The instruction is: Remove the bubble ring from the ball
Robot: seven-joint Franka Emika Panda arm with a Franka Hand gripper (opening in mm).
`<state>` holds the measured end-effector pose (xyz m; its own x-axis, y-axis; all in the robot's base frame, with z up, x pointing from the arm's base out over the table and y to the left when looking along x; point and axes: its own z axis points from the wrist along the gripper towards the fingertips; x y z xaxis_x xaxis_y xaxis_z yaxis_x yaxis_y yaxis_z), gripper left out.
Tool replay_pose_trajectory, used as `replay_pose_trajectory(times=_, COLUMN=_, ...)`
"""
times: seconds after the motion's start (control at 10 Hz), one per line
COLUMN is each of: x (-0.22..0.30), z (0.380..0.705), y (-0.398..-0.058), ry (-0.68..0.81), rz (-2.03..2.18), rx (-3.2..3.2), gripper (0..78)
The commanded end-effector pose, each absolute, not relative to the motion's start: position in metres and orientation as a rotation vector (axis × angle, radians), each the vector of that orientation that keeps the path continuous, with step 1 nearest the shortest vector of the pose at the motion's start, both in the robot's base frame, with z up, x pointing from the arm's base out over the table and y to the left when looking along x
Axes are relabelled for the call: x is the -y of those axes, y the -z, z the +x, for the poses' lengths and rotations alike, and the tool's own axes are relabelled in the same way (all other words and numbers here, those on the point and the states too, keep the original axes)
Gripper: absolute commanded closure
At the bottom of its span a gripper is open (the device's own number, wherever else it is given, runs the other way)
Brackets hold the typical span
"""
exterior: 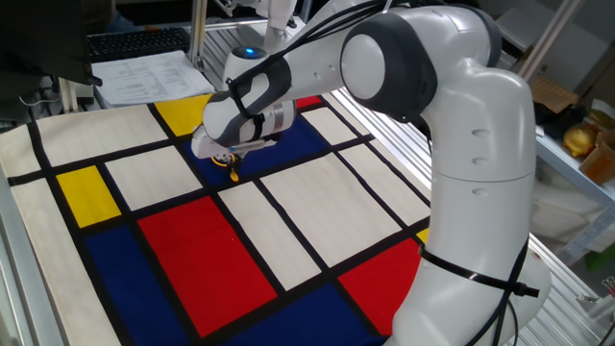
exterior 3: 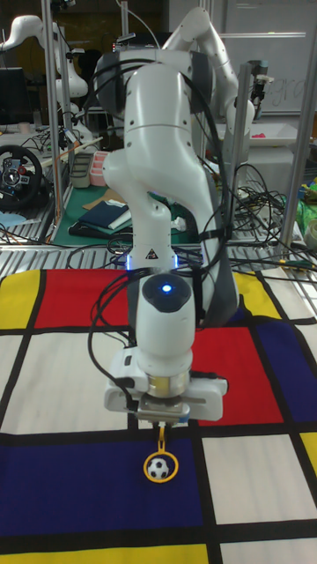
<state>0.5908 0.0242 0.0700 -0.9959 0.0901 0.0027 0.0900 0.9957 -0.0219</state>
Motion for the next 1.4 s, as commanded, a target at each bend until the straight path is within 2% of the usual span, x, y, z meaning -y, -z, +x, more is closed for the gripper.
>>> replay_pose_trajectory(times=0.1, x=-0.028, z=0.590, y=-0.076, ry=-0.050, rz=-0.164, rx=3.134, gripper=76.4)
replay_pose_trajectory(times=0.6, x=-0.026, z=0.590, y=-0.099, ry=-0.100, rz=-0.152, rx=3.113, gripper=76.4)
replay_pose_trajectory(times=1.0, x=-0.015, z=0.580, y=-0.146, ry=-0.104, rz=-0.076, rx=3.109, gripper=76.4)
replay_pose_trajectory(times=1.4, x=0.003, z=0.575, y=-0.158, ry=-0.117, rz=0.023, rx=3.126, gripper=76.4)
